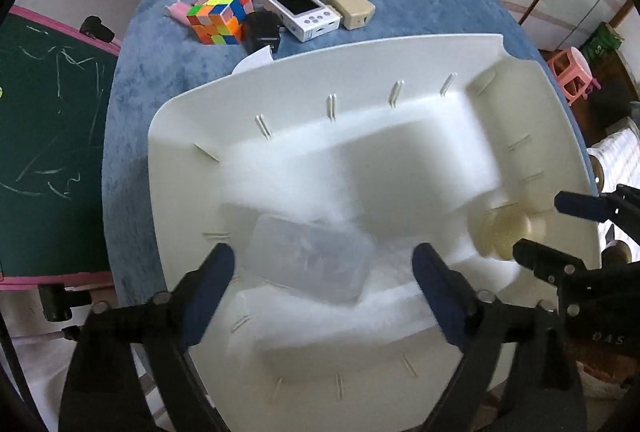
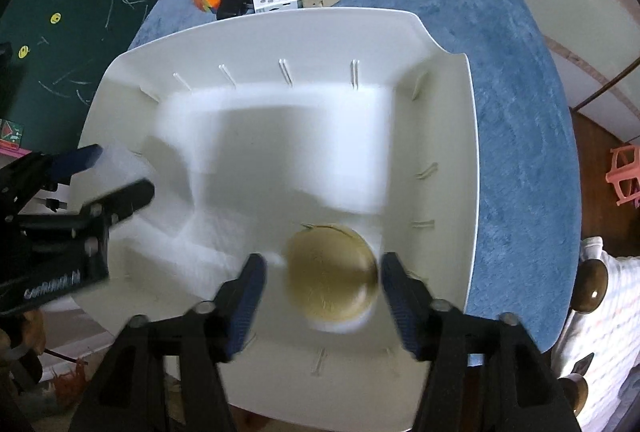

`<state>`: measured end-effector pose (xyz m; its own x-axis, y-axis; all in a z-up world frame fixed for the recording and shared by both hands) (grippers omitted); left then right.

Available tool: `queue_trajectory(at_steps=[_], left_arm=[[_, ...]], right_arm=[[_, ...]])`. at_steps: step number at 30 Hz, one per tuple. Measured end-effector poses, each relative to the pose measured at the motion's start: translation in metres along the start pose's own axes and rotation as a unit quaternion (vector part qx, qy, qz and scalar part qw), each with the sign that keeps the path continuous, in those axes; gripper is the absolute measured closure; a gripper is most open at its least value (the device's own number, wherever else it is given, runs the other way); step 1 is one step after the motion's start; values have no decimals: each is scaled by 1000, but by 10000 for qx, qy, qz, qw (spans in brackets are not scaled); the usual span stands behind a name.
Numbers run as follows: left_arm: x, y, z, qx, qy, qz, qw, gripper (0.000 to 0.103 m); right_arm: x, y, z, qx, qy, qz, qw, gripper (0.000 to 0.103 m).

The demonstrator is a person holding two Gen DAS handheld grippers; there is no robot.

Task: Organize rigid objects
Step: 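Place the clear box in the tray with the left tool while the right tool places the gold compact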

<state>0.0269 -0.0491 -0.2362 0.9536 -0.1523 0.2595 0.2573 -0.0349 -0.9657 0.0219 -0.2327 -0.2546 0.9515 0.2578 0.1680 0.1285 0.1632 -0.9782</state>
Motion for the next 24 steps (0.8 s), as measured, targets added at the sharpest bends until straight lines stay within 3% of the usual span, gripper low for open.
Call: queue_trajectory(at_steps=[12, 24], left_arm=[[3, -15, 10, 84, -9, 80, 9999, 9], [23, -65, 30, 140, 10, -500, 9986, 9]], right_arm=[[9, -28, 5, -43, -66, -524, 9986, 25], [18, -60, 12, 226, -104, -992, 9948, 21]])
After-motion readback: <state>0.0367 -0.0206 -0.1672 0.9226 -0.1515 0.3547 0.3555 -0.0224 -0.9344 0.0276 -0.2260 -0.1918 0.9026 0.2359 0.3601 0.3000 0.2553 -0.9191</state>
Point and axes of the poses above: each gripper's, at about its wrist camera, not at the fingertips, and y roughly the way its jaws point, z to its left, x to its top, the point moved 2 cm from there along y, roughly the way its jaws point, and after that the axes turned 2 degrees about -z, right-handed, at the moved point
